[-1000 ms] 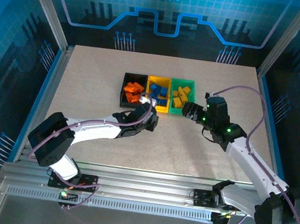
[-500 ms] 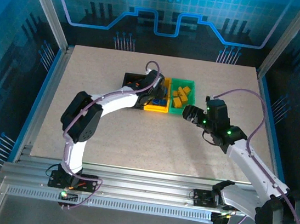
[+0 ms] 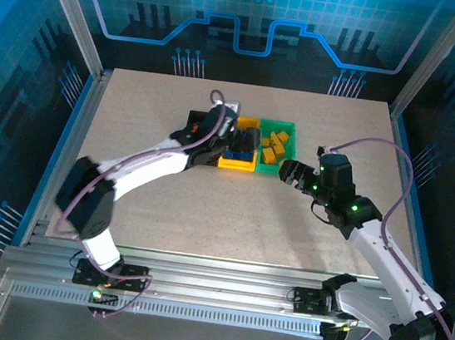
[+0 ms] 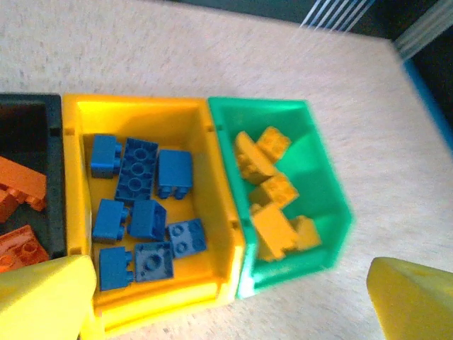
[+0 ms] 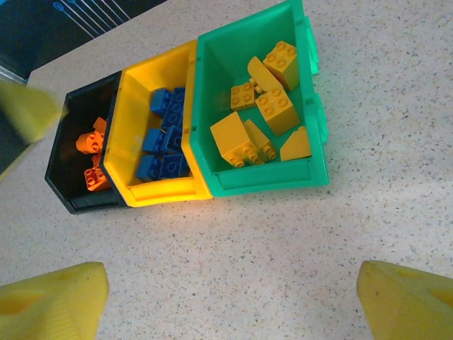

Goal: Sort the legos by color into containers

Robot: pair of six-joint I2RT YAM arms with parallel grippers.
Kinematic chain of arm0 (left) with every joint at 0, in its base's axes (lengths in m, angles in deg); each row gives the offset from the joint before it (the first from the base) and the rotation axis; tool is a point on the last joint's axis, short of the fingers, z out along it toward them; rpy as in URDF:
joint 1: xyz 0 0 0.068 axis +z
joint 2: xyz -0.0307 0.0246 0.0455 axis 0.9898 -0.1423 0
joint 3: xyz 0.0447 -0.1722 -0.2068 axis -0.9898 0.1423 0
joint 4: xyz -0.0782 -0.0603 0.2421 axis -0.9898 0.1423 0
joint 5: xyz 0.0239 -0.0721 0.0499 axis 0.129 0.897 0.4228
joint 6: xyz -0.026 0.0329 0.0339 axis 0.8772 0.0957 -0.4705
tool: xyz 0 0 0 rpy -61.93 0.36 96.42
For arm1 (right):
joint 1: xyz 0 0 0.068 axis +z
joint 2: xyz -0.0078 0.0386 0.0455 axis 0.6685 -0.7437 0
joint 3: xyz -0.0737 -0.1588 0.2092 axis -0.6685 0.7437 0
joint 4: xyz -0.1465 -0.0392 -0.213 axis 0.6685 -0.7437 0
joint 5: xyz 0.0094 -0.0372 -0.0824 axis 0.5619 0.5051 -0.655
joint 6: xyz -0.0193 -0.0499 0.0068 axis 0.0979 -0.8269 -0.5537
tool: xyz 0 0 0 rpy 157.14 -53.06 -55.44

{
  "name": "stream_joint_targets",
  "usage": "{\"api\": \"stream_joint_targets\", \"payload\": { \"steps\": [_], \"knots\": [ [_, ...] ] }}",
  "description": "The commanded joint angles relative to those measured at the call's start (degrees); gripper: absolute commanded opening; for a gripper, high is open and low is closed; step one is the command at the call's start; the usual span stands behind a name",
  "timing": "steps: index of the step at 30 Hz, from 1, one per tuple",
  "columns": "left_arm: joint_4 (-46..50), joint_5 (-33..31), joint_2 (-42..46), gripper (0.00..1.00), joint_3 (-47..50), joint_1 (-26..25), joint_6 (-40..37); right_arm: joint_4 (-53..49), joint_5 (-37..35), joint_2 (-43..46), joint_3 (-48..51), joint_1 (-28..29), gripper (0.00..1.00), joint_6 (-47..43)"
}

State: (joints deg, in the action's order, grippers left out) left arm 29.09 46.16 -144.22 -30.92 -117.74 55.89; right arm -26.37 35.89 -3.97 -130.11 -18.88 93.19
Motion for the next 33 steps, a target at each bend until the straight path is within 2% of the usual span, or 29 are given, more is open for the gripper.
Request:
{"api": "stream_joint_targets", "payload": {
  "steps": [1,3,8,10,12,13,16,18,20,23,28,31,33],
  "knots": [
    [-5.94,-1.85,12.02,0.99,10.63,-0.77,-1.54,-0.24,-2.17,2.70,2.07,-0.96,0.98,-1.43],
    [-9.01,-5.05,19.87,0.99,18.46,-0.77,-1.80,-0.08,-5.21,3.93,3.36,-0.96,1.00,-0.92],
    [-17.33,-19.25,36.94,0.99,35.56,0.18,-7.32,-0.43,-11.94,7.09,6.83,-0.97,1.00,3.43],
    [-18.56,-25.99,40.73,0.99,39.80,1.78,-11.02,0.35,-13.02,7.96,8.16,-0.94,1.00,3.07],
    [-16.86,-32.78,42.71,0.99,42.17,5.47,-13.60,0.15,-15.67,7.99,9.01,-0.92,1.00,3.57],
    [-16.31,-33.31,42.97,0.99,42.98,7.74,-15.08,-0.06,-16.74,7.66,9.23,-0.94,1.00,3.63],
    [-17.94,-32.07,40.66,0.99,46.23,15.82,-17.88,-0.54,-18.00,5.69,9.23,-1.26,1.00,4.20],
    [-19.77,-33.04,36.87,0.99,47.26,19.41,-17.59,-0.49,-17.99,4.33,9.26,-1.38,1.00,4.12],
    [-23.86,-32.56,32.35,0.99,47.91,22.52,-17.58,-0.65,-18.40,3.40,9.13,-1.44,1.00,3.89],
    [-32.19,-27.98,25.66,0.99,48.83,28.12,-16.32,-0.37,-18.94,3.01,9.44,-1.62,1.00,3.70],
    [-51.50,-24.74,14.03,0.99,51.36,29.42,-22.33,1.67,-21.47,3.10,11.41,-1.78,1.00,3.88],
    [-62.10,-18.83,8.34,0.99,52.72,30.00,-25.26,3.90,-19.18,2.66,11.79,-1.97,1.00,0.45],
    [-58.65,-13.67,8.22,0.99,51.43,30.16,-25.90,5.13,-17.52,2.35,11.55,-2.23,1.00,-2.84]
  ]
}}
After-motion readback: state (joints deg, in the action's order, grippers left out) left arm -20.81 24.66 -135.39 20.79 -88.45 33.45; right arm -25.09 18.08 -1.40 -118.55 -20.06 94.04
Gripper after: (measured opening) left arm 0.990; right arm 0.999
